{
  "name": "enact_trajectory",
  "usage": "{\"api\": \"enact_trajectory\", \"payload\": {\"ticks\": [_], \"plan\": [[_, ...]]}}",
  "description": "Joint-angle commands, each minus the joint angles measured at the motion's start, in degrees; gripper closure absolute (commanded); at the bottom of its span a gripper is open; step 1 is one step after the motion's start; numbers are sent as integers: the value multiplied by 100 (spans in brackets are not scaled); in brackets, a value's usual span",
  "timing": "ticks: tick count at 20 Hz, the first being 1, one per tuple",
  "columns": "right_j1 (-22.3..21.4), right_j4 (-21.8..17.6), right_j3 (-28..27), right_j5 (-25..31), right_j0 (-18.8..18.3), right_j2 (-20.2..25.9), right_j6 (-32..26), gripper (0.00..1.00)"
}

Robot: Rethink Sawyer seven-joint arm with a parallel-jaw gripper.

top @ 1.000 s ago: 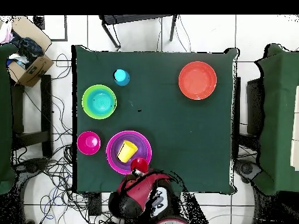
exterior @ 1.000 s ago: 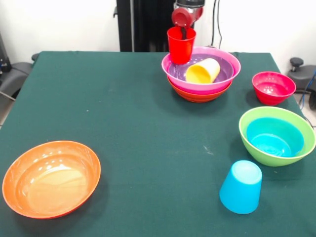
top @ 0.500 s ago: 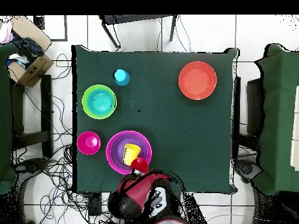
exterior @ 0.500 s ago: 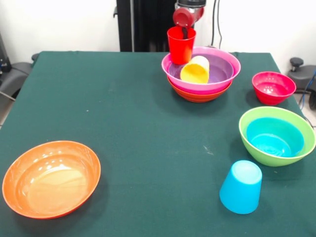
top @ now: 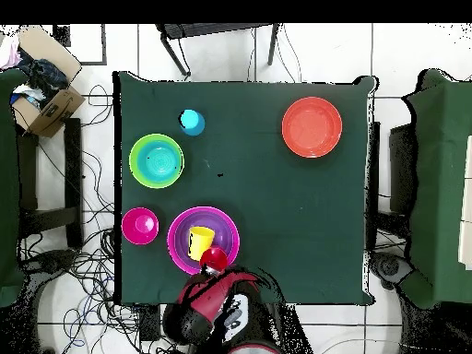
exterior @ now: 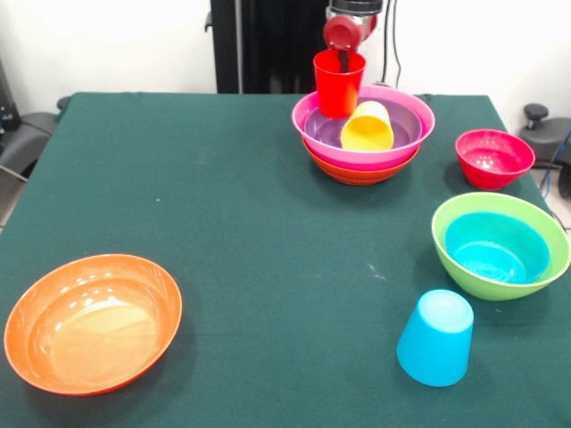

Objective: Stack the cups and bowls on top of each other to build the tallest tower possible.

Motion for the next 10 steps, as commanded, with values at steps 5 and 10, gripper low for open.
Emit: {"api": "enact_trajectory", "payload": {"ticks": [5, 10], "plan": [[495, 618, -807, -356, 639, -134, 1195, 100], [679, 729, -967, -511, 709, -186, 1128, 100]]}}
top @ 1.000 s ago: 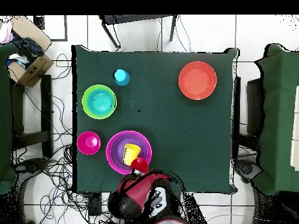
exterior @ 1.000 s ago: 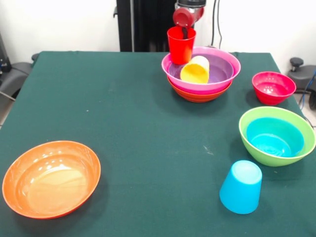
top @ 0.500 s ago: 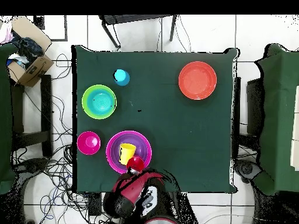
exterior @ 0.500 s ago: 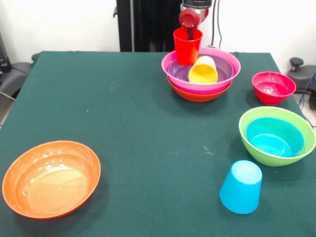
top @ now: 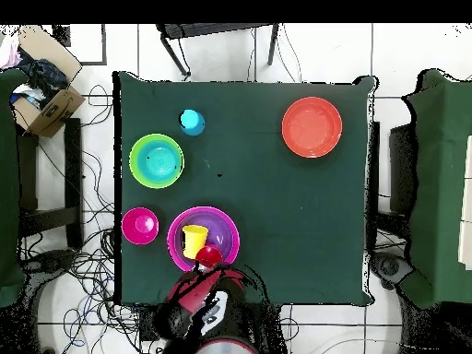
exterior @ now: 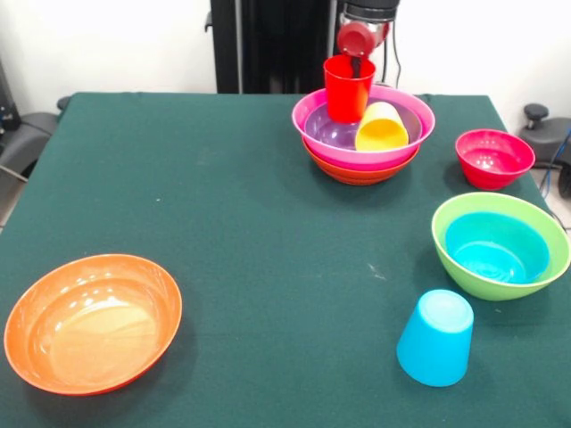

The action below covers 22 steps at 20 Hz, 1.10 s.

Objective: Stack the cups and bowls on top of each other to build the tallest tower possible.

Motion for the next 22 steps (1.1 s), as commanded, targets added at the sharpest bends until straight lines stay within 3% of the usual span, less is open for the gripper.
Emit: {"api": "enact_trajectory", "payload": {"ticks": [1, 10, 22], "plan": [[481, 376, -774, -551, 187, 74, 1129, 100], [589, 302, -876, -1067, -56, 166, 1004, 100], [425, 275, -752, -1019, -234, 351, 929, 100]]}}
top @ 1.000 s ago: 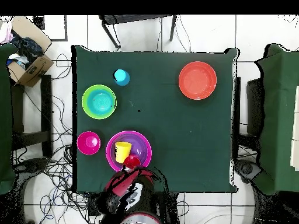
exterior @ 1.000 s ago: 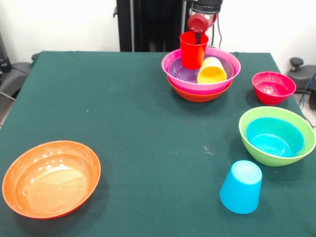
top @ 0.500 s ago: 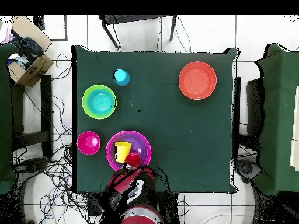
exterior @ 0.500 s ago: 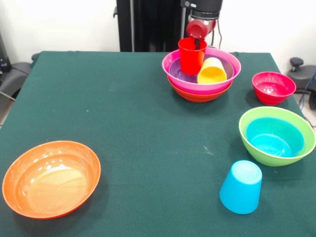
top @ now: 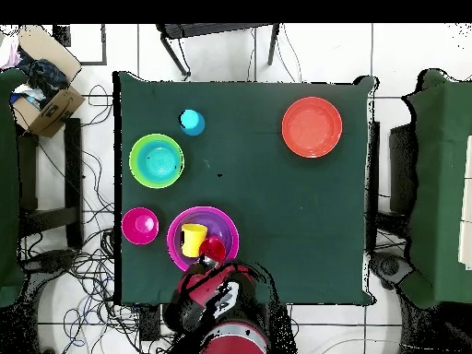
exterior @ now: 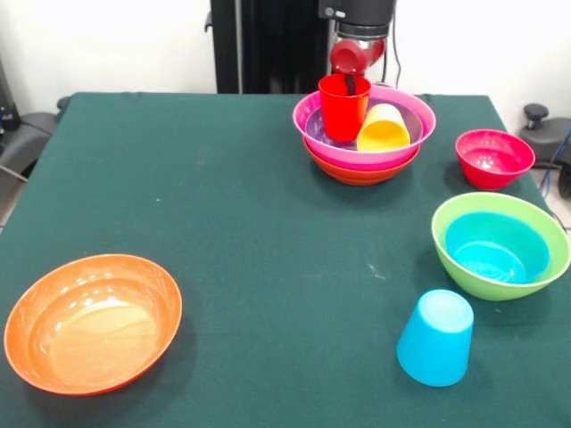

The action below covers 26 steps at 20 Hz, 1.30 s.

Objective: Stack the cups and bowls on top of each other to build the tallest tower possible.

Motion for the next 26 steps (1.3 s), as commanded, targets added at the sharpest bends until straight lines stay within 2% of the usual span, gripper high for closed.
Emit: {"api": "enact_trajectory", "payload": {"ticks": [1, 4, 5, 8, 10, 12, 17, 20, 26], "plan": [[-10, 135, -536, -262, -87, 561, 925, 100], [16, 163, -556, -229, -52, 506, 925, 100], [25, 169, -561, -247, -39, 491, 930, 0], [70, 533, -575, -310, 136, 203, 1175, 0], [-155, 427, -469, 75, -7, 425, 1015, 0], [-305, 494, -320, 158, -199, 607, 1070, 0], [-540, 539, -258, 452, -318, 804, 946, 0], [-872, 597, -131, 830, -498, 1084, 787, 0], [-1641, 1089, -15, 1888, -909, 1744, 433, 0]]}}
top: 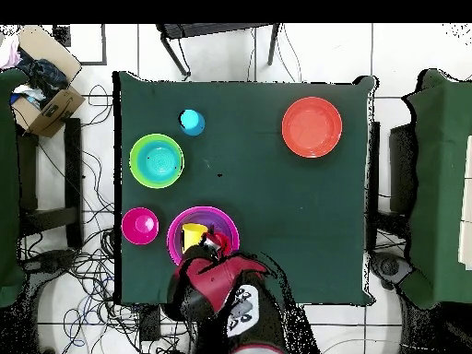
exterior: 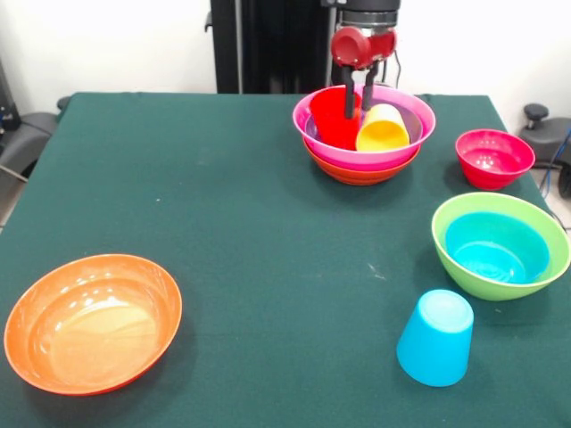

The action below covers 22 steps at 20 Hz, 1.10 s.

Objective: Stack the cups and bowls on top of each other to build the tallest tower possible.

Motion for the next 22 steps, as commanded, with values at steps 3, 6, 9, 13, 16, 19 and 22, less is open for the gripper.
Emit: {"api": "enact_trajectory", "payload": {"ticks": [3, 6, 9, 13, 16, 19, 22], "plan": [[-1239, 978, 102, 2164, -659, 1643, 198, 0], [-1491, 1295, 69, 2686, -764, 1851, 30, 0], [-1657, 1473, -14, 3031, -762, 1929, -33, 0], [-1620, 1606, -151, 3044, -757, 1968, 179, 0], [-1268, 1606, -349, 2558, -569, 1609, 752, 0], [-775, 1574, -658, 2004, -230, 1003, 1363, 0], [-165, 1754, -957, 1410, -4, 481, 1836, 0]]}}
